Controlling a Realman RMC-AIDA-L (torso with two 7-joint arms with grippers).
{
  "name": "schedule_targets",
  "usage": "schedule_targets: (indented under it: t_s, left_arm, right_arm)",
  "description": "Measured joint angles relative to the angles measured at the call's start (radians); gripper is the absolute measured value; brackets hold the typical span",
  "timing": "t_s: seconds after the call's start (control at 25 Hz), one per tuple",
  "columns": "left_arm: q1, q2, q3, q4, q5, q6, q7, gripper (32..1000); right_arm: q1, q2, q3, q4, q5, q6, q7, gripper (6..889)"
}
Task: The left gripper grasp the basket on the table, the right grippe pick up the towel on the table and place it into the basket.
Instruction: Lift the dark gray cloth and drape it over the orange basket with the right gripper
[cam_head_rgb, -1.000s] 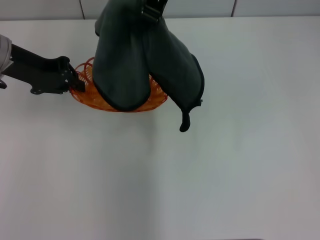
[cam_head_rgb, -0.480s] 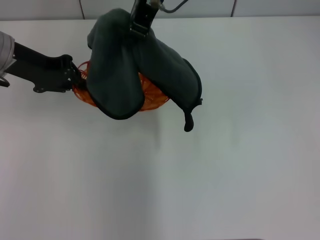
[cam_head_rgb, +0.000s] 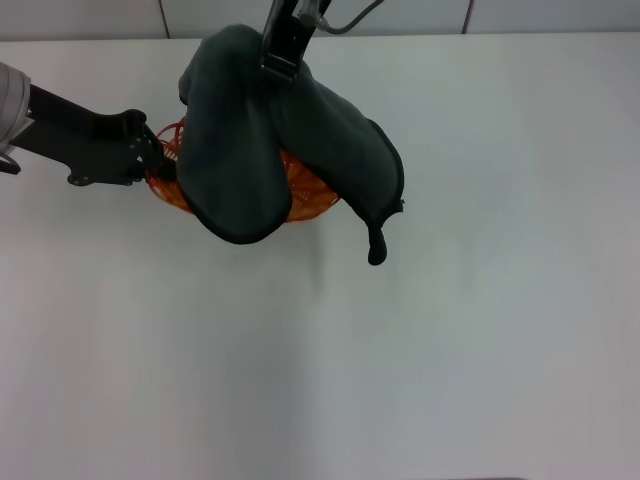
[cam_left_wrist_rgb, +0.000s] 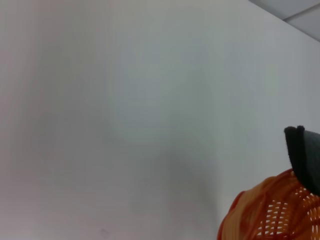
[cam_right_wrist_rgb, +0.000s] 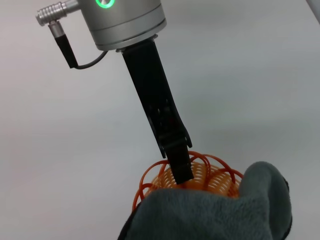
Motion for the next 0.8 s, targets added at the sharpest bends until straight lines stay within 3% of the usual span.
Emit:
schedule_targets:
  t_s: [0.44,0.64,0.8]
  left_arm:
    - [0.0,0.0006,0.0,0.0,0.0,-0.001,0.0,109]
    - [0.001,0.0007,0.0,0.0,0.0,-0.001,0.0,110]
    - [0.002,0.0007,0.0,0.0,0.0,-0.001,0.0,110]
  right_arm:
    - [-0.006,0.002,-0.002,0.002,0.0,0.029,0.002,120]
    - [-0.007,0.002,-0.047,0.002,0.002,0.03,0.004,143]
    - [-0.007,0.002,-0.05,0.002,0.005,0.03,0.002,171]
